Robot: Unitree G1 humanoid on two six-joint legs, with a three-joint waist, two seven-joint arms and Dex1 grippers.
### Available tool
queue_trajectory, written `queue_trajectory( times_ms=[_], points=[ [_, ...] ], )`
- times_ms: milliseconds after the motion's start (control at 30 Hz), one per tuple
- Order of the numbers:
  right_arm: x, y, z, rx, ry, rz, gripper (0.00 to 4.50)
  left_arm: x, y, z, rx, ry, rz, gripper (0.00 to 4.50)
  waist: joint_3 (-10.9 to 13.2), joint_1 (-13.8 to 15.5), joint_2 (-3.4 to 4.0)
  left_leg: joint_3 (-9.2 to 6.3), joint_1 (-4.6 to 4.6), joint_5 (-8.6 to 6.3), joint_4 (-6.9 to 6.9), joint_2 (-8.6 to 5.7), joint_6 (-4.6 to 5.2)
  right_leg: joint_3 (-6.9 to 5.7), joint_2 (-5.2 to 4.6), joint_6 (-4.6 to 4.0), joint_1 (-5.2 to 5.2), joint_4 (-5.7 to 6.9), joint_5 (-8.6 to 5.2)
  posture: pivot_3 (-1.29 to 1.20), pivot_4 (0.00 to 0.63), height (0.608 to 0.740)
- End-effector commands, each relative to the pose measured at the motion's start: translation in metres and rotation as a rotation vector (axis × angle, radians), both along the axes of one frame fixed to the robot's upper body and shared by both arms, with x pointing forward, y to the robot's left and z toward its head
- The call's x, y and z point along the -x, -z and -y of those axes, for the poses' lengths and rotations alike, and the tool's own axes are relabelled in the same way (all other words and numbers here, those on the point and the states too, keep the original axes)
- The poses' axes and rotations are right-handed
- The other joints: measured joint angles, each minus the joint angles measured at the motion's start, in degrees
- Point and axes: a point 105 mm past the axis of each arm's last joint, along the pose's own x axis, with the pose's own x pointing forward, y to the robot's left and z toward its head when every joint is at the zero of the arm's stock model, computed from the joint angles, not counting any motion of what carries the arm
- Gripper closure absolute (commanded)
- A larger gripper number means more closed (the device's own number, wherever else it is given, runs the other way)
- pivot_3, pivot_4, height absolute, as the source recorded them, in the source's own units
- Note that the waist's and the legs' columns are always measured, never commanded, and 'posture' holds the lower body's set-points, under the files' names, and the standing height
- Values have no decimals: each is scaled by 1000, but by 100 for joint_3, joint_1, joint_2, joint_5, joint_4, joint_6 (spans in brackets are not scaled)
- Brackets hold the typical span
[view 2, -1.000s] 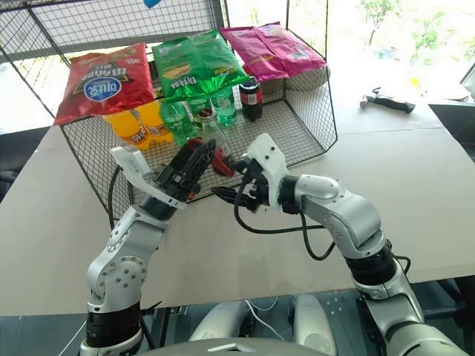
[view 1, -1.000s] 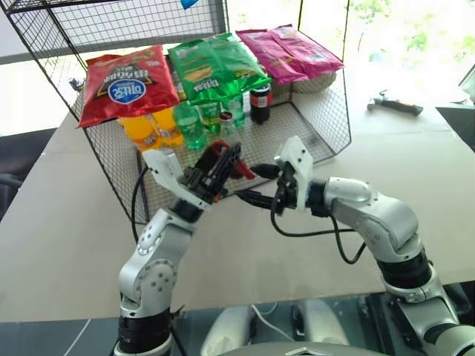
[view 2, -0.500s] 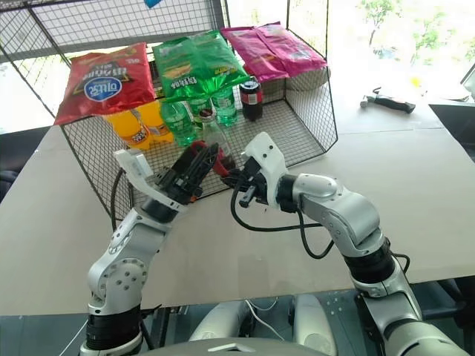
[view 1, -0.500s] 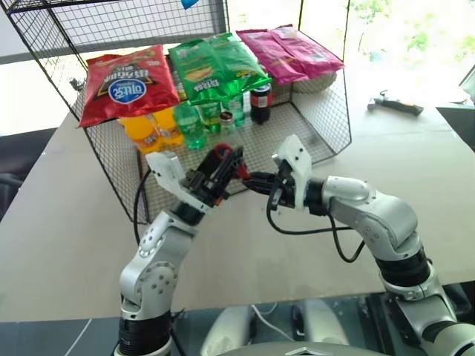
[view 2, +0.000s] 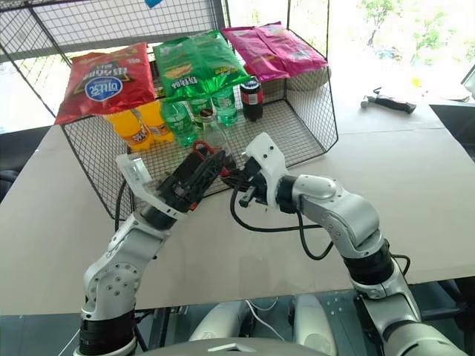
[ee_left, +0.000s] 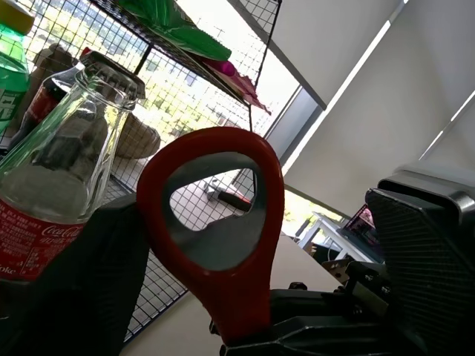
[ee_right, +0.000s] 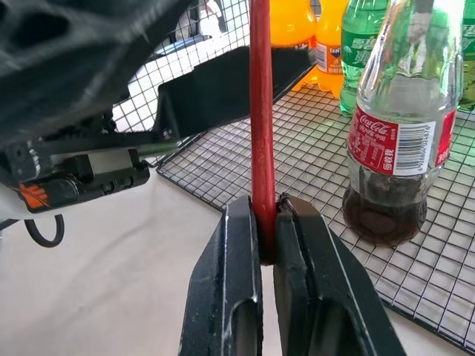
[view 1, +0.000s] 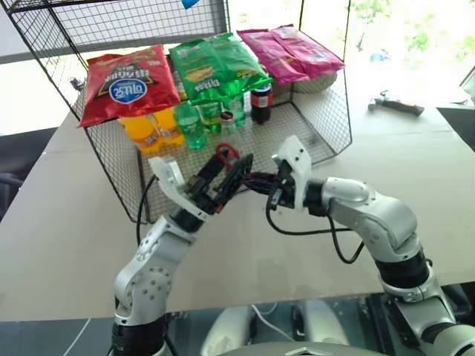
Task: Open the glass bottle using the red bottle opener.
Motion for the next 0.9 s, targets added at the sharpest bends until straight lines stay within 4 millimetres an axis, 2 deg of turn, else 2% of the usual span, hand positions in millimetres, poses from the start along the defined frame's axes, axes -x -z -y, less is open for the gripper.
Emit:
queue_trajectory(
  times_ms=[33, 200, 267, 533, 733, 900],
  points=[
    [-24, 2, 51, 38, 158, 65, 4500, 14, -13, 4, -39, 20, 79, 45, 2, 13, -4, 0, 0, 0, 0, -1, 0, 0, -1, 0, 0, -1, 0, 0, 150, 735],
    [-51, -7, 111, 52, 379, 140, 4500, 5, -19, -6, -181, -145, 177, 45, 9, -23, -11, 4, -5, 0, 0, -9, 1, 5, -6, 1, -1, -2, 0, 0, 150, 735],
    [-59, -12, 125, 43, 446, 173, 4500, -5, -24, -13, -228, -254, 243, 45, 9, -18, -11, 8, -4, 2, -2, 3, -3, 5, 3, 0, -2, -1, 0, 0, 150, 735],
    [-72, -30, 143, -13, 565, 269, 4500, -36, -21, -20, -433, -462, 360, 45, 11, 2, -14, 9, -5, 5, -5, 1, -6, 7, 1, -1, -2, -3, 1, 0, 150, 735],
    [-70, -34, 143, -22, 579, 292, 4500, -60, -13, -21, -516, -476, 395, 45, 11, 3, -14, 5, -10, 5, -5, 1, -6, 4, 1, -1, -6, -6, 1, 0, 150, 735],
    [-70, -41, 143, -24, 588, 318, 4500, -79, -13, -18, -520, -466, 406, 45, 10, -1, -15, 5, -71, 6, 27, 0, -6, 3, 0, -1, -65, 21, 3, 0, 150, 735]
  ],
)
